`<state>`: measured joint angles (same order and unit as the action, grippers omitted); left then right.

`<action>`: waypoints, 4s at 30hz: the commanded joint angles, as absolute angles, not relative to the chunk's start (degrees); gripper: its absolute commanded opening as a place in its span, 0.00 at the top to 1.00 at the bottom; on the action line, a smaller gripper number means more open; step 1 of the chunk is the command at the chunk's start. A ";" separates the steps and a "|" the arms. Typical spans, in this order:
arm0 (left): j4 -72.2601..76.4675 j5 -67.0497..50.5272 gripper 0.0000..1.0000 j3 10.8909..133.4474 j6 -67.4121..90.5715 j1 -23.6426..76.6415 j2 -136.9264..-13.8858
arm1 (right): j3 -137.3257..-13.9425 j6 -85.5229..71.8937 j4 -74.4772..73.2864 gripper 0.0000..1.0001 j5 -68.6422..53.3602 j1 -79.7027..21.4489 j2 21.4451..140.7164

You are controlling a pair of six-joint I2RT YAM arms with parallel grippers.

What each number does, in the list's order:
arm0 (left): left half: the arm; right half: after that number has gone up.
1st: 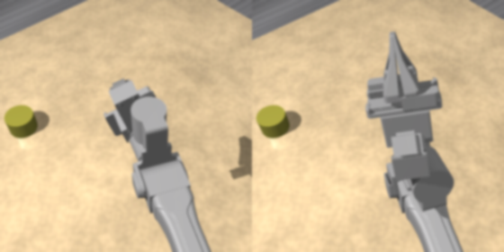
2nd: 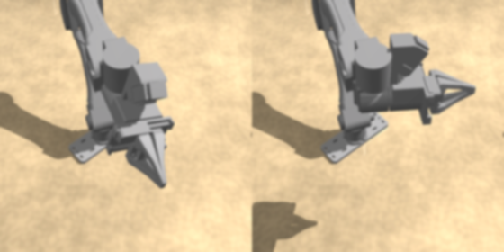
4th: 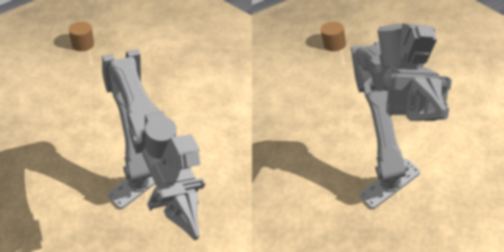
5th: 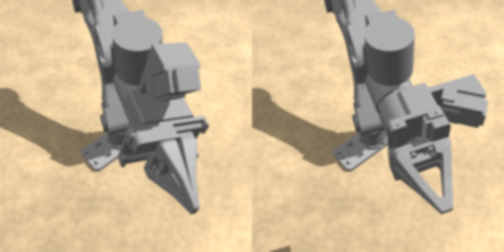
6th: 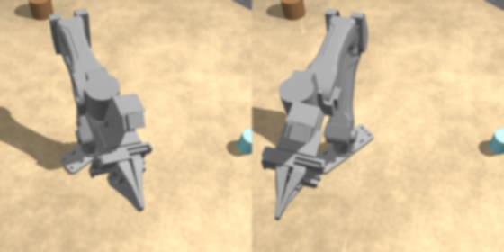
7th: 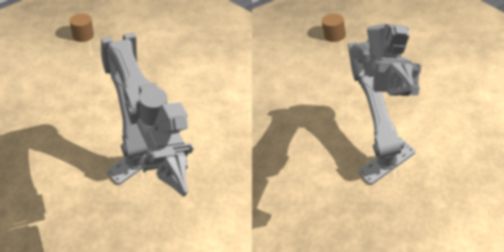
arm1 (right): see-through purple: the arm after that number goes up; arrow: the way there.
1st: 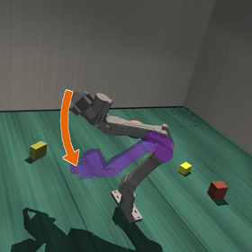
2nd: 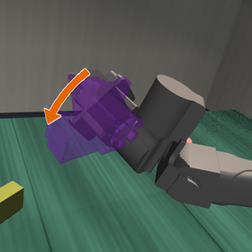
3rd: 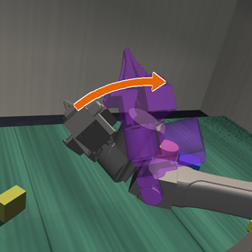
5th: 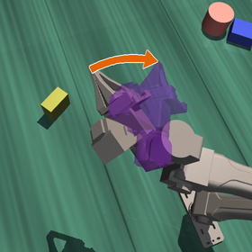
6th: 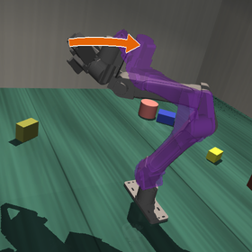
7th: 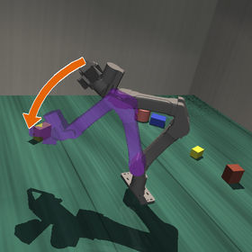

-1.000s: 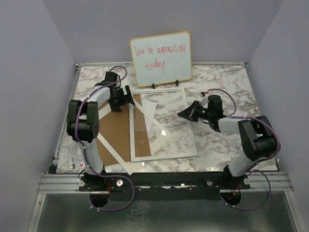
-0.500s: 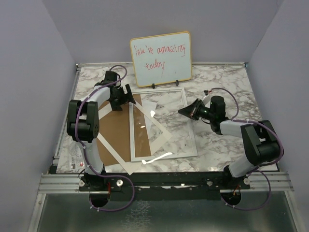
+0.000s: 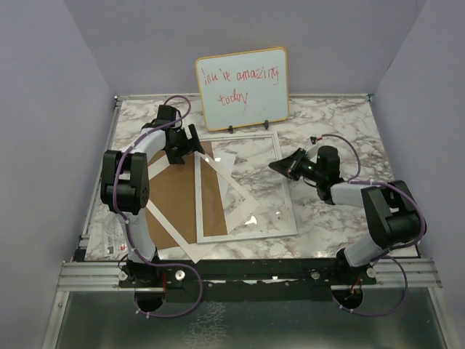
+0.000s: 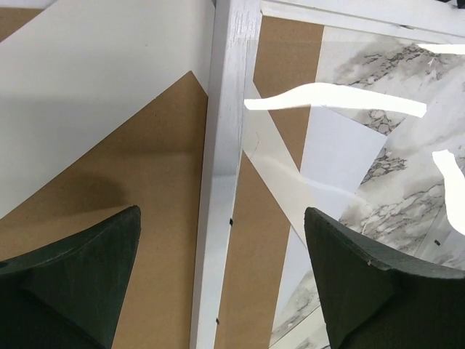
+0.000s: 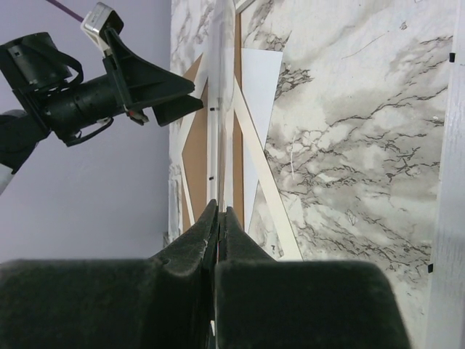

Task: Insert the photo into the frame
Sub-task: Place the photo frame item in the photo frame.

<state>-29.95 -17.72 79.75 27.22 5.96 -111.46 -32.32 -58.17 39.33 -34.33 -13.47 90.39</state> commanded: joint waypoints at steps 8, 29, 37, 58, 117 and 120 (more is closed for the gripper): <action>-29.25 -18.58 0.06 81.74 27.86 5.85 -112.24 | -31.43 -62.30 45.96 0.99 -32.74 -13.21 94.54; -29.27 -17.49 0.07 81.40 27.25 5.87 -113.37 | -32.59 -74.16 54.41 0.99 -40.00 -13.23 97.69; -29.27 -17.05 0.08 81.39 26.90 5.72 -113.64 | -32.26 -76.41 56.98 0.99 -42.11 -13.18 99.17; -29.00 -15.53 0.01 80.60 26.65 5.65 -112.24 | -38.46 -62.17 40.05 0.67 -50.89 -13.18 100.85; -28.66 -14.55 0.47 78.23 26.72 4.75 -115.52 | -44.14 -47.02 31.88 0.99 -45.60 -13.27 104.93; -28.65 -14.74 0.47 78.04 26.72 4.75 -115.70 | -44.27 -46.78 32.04 0.99 -46.09 -13.21 105.96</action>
<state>-29.36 -13.17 78.19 27.18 4.69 -112.62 -43.33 -49.12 32.60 -47.33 -13.41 103.74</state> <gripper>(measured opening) 0.530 0.008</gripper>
